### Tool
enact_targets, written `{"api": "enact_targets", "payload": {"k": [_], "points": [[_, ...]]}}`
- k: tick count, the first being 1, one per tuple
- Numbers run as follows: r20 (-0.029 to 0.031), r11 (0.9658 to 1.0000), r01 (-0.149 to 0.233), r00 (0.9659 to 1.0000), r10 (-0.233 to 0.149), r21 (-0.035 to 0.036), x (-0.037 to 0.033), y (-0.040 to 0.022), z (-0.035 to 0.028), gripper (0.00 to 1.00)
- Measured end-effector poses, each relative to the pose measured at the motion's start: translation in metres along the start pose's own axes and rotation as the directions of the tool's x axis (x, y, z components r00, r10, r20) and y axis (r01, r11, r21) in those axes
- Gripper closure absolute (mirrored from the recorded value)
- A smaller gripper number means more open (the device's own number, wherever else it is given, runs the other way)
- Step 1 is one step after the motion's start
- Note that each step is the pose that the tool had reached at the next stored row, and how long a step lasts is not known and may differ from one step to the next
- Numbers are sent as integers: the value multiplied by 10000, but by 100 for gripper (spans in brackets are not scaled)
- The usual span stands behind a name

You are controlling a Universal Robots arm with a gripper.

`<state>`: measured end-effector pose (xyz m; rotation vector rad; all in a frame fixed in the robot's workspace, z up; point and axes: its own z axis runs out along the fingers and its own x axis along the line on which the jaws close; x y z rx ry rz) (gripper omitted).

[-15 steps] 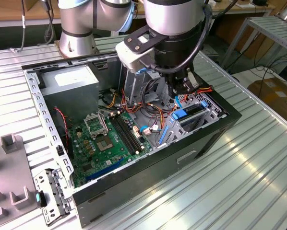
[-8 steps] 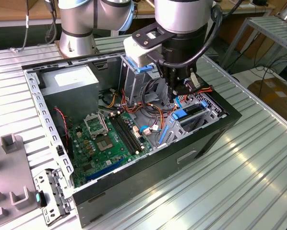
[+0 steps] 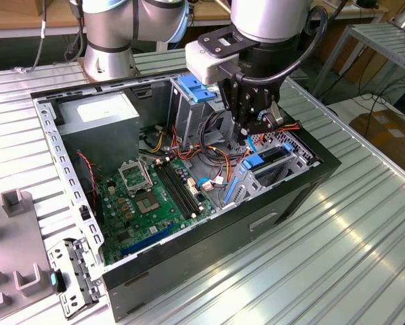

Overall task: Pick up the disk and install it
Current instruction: 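Insert the disk into the insertion slot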

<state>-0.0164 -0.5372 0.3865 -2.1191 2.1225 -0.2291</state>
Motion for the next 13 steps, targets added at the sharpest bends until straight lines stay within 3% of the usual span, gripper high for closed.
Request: {"api": "enact_targets", "payload": {"k": [1, 2, 4, 5, 6, 7, 8, 10, 12, 13], "points": [[-1, 9998, -6, 10000, 6, -196, -5, -19, 5, 89], [-2, 9997, -15, 10000, 15, -250, -6, -79, 22, 89], [-11, 9996, -46, 10000, 46, -293, -8, -191, 55, 89], [-18, 9982, -63, 10000, 62, -590, -15, -226, 73, 89], [-20, 9966, -74, 10000, 73, -823, -22, -244, 84, 89], [-24, 9948, -80, 10000, 78, -1012, -26, -289, 101, 89], [-27, 9911, -75, 10000, 72, -1326, -19, -360, 119, 89], [8, 9888, -75, 10000, 77, -1489, 19, -390, 129, 89], [109, 9875, -77, 9999, 96, -1575, 74, -410, 134, 89], [166, 9866, -80, 9998, 109, -1631, 114, -459, 149, 89]]}}
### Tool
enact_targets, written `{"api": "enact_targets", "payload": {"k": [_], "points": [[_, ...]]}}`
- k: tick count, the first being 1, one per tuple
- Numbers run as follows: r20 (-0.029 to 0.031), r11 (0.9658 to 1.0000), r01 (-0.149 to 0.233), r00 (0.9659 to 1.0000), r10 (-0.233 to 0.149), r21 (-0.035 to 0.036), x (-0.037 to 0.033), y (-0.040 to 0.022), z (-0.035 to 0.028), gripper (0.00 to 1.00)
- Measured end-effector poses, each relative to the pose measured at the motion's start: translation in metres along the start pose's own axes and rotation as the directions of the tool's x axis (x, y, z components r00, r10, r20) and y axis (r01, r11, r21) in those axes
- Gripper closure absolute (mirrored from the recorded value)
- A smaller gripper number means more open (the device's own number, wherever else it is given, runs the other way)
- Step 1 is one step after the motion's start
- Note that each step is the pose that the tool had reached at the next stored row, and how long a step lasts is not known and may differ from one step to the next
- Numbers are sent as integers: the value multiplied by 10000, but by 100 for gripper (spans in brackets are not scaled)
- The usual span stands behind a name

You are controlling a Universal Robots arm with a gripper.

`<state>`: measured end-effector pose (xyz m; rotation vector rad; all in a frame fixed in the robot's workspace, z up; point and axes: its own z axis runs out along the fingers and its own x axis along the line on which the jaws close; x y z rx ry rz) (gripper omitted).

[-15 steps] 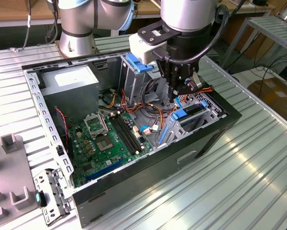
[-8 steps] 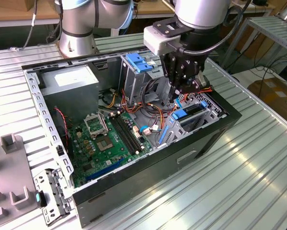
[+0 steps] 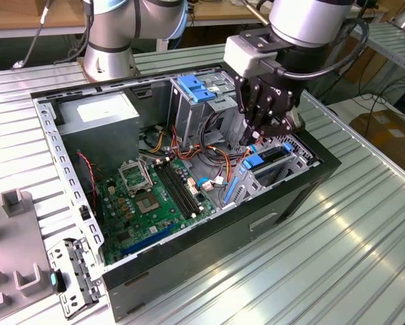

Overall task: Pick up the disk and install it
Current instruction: 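Insert the disk into the insertion slot, then insert the first disk wire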

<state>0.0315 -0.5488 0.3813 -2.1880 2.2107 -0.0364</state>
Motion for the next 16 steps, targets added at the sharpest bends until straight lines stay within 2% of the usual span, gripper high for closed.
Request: {"api": "enact_targets", "payload": {"k": [2, 4, 5, 16], "points": [[10, 10000, 0, 10000, 0, -59, 14, -84, 11, 89], [10, 9998, -1, 10000, 1, -178, 27, -235, 27, 89], [16, 9998, -2, 10000, 2, -218, 40, -281, 30, 89], [16, 9998, -2, 10000, 2, -219, 41, -295, 31, 89]]}}
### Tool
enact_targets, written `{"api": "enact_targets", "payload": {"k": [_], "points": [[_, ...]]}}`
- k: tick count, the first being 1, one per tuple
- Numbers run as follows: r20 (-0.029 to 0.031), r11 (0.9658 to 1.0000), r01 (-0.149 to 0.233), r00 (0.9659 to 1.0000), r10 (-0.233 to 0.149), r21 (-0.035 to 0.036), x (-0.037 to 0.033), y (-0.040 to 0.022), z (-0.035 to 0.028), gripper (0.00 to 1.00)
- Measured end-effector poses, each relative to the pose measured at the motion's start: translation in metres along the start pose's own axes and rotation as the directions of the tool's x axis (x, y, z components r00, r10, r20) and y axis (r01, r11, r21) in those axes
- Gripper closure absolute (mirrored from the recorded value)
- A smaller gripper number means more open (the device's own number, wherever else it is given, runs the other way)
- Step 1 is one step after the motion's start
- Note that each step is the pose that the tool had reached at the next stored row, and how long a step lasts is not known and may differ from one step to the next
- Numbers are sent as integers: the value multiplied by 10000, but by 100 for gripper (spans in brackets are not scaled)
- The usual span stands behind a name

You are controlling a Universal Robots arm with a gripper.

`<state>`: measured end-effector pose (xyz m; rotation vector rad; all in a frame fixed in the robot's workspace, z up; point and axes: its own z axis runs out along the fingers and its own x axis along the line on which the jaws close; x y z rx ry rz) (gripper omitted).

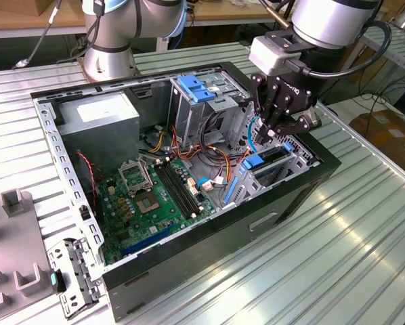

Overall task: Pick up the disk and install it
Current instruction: 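Insert the first disk wire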

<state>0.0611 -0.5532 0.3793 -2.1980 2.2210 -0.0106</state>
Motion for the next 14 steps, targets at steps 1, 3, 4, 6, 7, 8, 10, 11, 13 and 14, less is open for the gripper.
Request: {"api": "enact_targets", "payload": {"k": [1, 3, 4, 6, 7, 8, 10, 11, 13, 14], "points": [[0, 10000, 0, 10000, 0, 0, 0, 0, 0, 89], [0, 10000, 0, 10000, 0, 0, 0, -1, 0, 89], [0, 10000, 0, 10000, 0, 0, 0, -2, 0, 89], [-1, 10000, 0, 10000, 0, -1, 0, -39, 0, 89], [0, 10000, 0, 10000, 0, 0, 0, -70, 2, 89], [-2, 10000, 1, 10000, -1, 0, -2, -149, 3, 89], [-1, 10000, 3, 10000, -3, 0, -6, -249, 6, 89], [-4, 10000, 15, 10000, -15, 0, -8, -311, 9, 89], [-6, 10000, 30, 10000, -30, 0, -10, -422, 16, 89], [-6, 10000, 42, 10000, -42, 0, -11, -481, 18, 89]]}}
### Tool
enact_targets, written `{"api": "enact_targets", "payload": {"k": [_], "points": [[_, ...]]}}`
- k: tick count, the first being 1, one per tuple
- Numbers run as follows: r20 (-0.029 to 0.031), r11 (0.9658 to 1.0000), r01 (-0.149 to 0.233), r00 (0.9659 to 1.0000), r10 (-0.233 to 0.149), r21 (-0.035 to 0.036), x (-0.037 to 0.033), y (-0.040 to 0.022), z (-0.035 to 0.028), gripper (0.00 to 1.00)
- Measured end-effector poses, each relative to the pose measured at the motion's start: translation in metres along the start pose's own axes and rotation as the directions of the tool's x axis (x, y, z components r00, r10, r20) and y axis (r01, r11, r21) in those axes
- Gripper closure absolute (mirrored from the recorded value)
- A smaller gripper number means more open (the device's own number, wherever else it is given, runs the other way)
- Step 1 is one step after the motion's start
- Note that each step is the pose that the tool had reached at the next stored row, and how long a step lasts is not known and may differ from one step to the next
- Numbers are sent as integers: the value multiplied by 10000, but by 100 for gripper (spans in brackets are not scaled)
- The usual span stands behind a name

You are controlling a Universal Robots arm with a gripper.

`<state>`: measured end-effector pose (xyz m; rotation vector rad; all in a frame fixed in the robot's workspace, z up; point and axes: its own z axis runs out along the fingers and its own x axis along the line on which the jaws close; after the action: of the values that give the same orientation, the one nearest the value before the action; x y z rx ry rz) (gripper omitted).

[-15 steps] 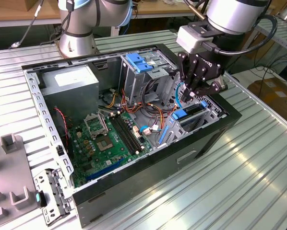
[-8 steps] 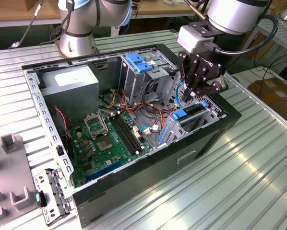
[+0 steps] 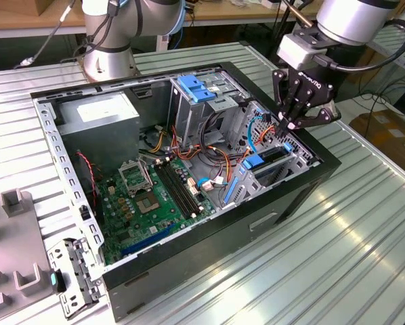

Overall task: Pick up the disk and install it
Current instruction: 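Insert the first disk wire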

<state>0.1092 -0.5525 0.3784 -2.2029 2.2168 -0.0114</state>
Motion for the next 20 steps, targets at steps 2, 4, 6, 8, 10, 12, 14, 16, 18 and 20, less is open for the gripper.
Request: {"api": "enact_targets", "payload": {"k": [2, 4, 6, 8, 10, 12, 14, 16, 18, 20], "points": [[-1, 10000, 3, 10000, -3, 0, 0, 0, -1, 89], [-1, 10000, 5, 10000, -5, -1, 1, 0, 0, 89], [0, 10000, 17, 10000, -17, -1, 0, 0, 0, 89], [11, 9977, 672, 9977, -672, -4, 1, 1, 0, 89], [17, 9947, 1024, 9947, -1024, -7, 0, -60, 1, 89], [17, 9947, 1033, 9947, -1033, -10, -6, -151, 3, 89], [7, 9945, 1043, 9945, -1043, -12, -26, -266, 4, 89], [8, 9935, 1139, 9935, -1139, -13, -31, -334, 5, 89], [17, 9858, 1682, 9858, -1682, -15, -31, -343, -1, 89], [21, 9824, 1869, 9824, -1869, -16, -32, -344, -61, 89]]}}
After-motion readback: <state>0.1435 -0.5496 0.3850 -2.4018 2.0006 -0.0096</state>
